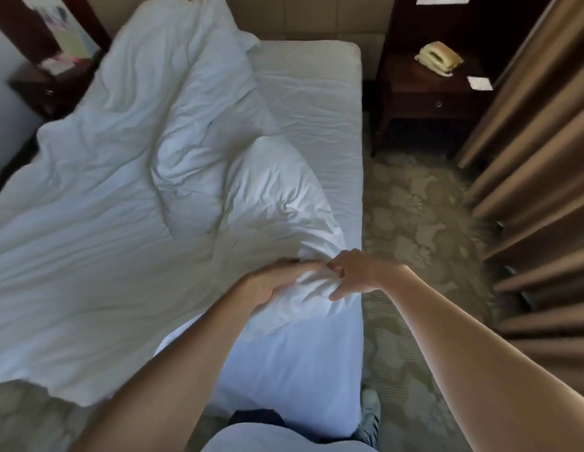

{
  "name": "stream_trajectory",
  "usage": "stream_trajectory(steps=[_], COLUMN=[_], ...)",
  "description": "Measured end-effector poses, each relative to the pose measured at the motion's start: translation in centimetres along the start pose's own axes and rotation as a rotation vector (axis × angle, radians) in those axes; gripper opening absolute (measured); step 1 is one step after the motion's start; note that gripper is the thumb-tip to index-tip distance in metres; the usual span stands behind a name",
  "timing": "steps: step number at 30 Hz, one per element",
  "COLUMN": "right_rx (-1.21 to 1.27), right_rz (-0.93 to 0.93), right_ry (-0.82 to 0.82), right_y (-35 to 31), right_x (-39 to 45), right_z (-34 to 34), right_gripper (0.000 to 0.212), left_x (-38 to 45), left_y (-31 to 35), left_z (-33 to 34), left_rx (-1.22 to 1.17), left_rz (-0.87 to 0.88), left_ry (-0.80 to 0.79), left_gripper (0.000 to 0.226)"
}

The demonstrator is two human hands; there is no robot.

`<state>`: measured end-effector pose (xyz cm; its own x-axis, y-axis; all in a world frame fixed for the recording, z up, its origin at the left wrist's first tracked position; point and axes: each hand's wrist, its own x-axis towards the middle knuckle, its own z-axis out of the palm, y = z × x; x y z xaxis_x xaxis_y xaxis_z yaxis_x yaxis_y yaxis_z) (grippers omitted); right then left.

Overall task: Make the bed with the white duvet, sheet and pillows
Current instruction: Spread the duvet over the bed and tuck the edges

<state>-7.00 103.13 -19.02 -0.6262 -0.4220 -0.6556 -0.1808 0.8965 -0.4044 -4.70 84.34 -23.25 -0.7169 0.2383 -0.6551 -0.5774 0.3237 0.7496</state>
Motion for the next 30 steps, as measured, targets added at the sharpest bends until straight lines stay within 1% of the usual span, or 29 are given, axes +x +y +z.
stream_trajectory(steps=[2,3,5,7,9,10,12,14,15,16,19,20,21,23,24,26,27,28,29,30], right_rx=[-0.022,-0.026,-0.052,-0.077,-0.071,-0.077,-0.120,-0.231,-0.303,-0.364,-0.575,-0.673,-0.760,-0.879,-0.896,-0.896,-0.897,-0.896,-0.890,-0.881], right_rz=[-0.062,-0.090,-0.152,-0.198,-0.250,-0.273,-0.310,-0.368,-0.406,-0.447,-0.630,-0.704,-0.769,-0.834,-0.842,-0.864,-0.862,-0.851,-0.826,-0.786], right_ry=[-0.002,0.003,-0.015,-0.040,-0.056,-0.053,-0.061,-0.081,-0.092,-0.102,-0.098,-0.086,-0.079,-0.109,-0.126,-0.134,-0.120,-0.097,-0.078,-0.073], right_y=[1.3,1.8,2.8,3.6,3.9,3.7,2.8,1.0,-0.2,-1.4,-5.5,-6.9,-7.9,-9.6,-10.3,-11.3,-11.6,-11.7,-11.6,-11.4], right_x=[0.0,0.0,-0.3,-0.7,-0.8,-0.7,-0.4,0.1,0.2,0.4,0.9,1.2,1.5,2.4,2.8,3.5,3.7,4.0,4.3,4.6], right_z=[0.4,0.7,0.9,0.8,0.7,0.7,0.4,0.1,0.0,0.0,0.8,1.1,1.3,1.4,1.5,1.7,1.8,1.7,1.4,1.0], right_gripper=[0.038,0.038,0.042,0.045,0.052,0.058,0.077,0.087,0.089,0.092,0.107,0.109,0.107,0.093,0.081,0.054,0.041,0.032,0.031,0.036], left_x=[-0.3,-0.5,-1.2,-1.6,-2.4,-2.6,-4.1,-6.0,-7.1,-8.0,-12.5,-14.3,-16.1,-18.6,-19.4,-19.6,-19.3,-18.9,-18.6,-18.2], left_y=[0.4,0.5,0.5,0.1,-0.2,-0.5,-0.7,-1.3,-1.8,-2.6,-4.7,-5.7,-6.4,-8.2,-8.8,-9.5,-9.8,-9.9,-9.8,-9.7], left_z=[1.1,1.8,4.0,5.4,5.9,5.8,6.0,6.4,6.6,6.6,5.5,5.1,4.8,4.2,4.1,3.9,3.6,3.3,2.8,2.2], left_rx=[0.084,0.122,0.118,0.218,0.309,0.327,0.246,0.192,0.143,0.087,-0.105,-0.183,-0.275,-0.500,-0.566,-0.624,-0.650,-0.691,-0.731,-0.744], left_rz=[-0.017,-0.003,0.043,0.095,0.085,0.088,0.059,-0.010,-0.060,-0.082,-0.059,-0.048,-0.027,0.023,0.041,0.060,0.061,0.061,0.057,0.046], left_ry=[0.028,0.035,0.048,0.020,0.032,0.080,0.237,0.413,0.448,0.447,0.422,0.453,0.478,0.502,0.492,0.473,0.472,0.462,0.455,0.468], left_gripper=[0.065,0.068,0.059,0.053,0.053,0.055,0.056,0.056,0.056,0.053,0.043,0.041,0.038,0.035,0.039,0.047,0.046,0.048,0.055,0.067])
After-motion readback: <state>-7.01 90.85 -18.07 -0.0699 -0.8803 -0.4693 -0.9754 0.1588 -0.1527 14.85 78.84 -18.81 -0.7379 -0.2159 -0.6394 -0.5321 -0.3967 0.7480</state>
